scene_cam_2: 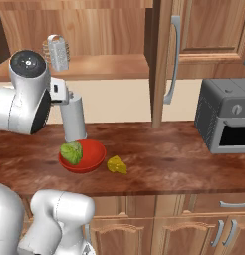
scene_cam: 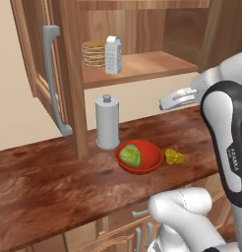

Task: Pick the cheese from the fridge and the cheese grater from the cabinet and place them next to the salad bowl.

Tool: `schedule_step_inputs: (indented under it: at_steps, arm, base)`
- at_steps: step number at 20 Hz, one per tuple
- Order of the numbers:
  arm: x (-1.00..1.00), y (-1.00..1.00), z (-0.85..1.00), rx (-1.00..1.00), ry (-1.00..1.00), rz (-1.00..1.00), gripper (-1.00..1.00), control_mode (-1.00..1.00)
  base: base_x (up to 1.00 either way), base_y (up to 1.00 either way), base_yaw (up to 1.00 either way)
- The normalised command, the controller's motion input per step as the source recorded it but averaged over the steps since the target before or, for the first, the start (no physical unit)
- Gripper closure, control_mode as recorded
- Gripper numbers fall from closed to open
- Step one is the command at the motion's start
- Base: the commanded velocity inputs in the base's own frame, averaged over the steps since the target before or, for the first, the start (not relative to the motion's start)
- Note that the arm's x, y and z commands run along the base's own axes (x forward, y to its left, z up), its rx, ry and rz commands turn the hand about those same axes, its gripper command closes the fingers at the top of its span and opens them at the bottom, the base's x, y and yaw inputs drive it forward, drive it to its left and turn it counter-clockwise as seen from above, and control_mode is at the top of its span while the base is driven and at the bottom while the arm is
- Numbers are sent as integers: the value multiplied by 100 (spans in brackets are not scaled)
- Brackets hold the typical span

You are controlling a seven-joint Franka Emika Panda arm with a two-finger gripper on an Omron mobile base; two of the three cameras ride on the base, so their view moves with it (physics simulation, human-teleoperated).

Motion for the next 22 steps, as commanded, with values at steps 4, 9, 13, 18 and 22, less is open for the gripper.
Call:
schedule_step_inputs:
  at_steps: [4,9,13,18,22]
  arm:
    - [0,0,59,-10,0,0,-100,-100]
    - [0,0,60,0,-1,0,-100,-100]
    - [17,0,9,0,-6,0,-100,-100]
    - [36,5,0,1,-11,-5,-100,-100]
    - [36,0,0,0,-5,-5,-100,-100]
  base:
    - [0,0,0]
    - [0,0,0]
    - [0,0,0]
    - [0,0,0]
    - [0,0,0]
